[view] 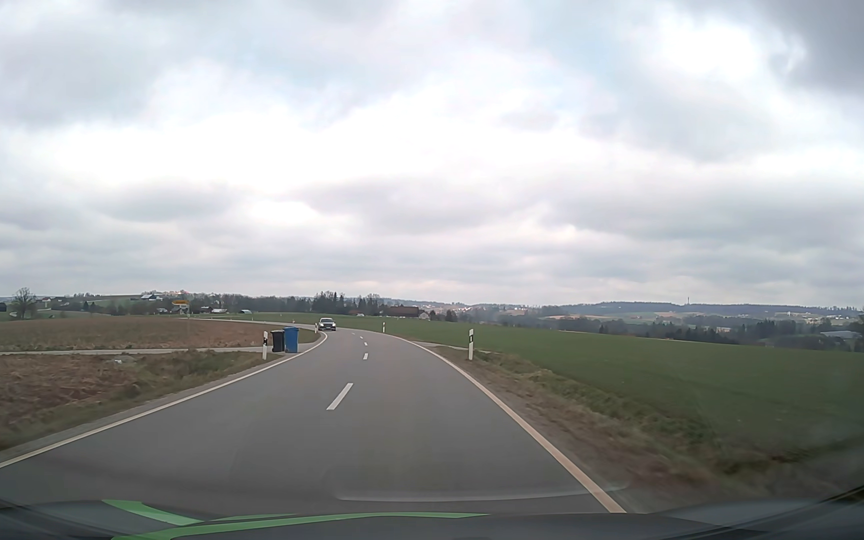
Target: Follow the waypoints while adhering to traffic rules and regulations
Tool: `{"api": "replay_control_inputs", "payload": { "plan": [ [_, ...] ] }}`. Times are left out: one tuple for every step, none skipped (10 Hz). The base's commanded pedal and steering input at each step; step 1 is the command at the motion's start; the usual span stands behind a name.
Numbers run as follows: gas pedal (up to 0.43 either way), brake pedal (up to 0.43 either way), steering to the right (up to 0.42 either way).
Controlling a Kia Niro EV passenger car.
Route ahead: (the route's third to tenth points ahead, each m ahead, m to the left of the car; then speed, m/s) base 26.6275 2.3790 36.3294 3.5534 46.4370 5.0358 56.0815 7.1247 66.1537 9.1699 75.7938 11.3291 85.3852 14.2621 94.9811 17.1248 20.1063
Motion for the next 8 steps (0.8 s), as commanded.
{"api": "replay_control_inputs", "payload": {
  "plan": [
    [0.157, 0.0, -0.017],
    [0.157, 0.0, -0.02],
    [0.157, 0.0, -0.02],
    [0.157, 0.0, -0.02],
    [0.157, 0.0, -0.02],
    [0.157, 0.0, -0.02],
    [0.157, 0.0, -0.02],
    [0.157, 0.0, -0.02]
  ]
}}
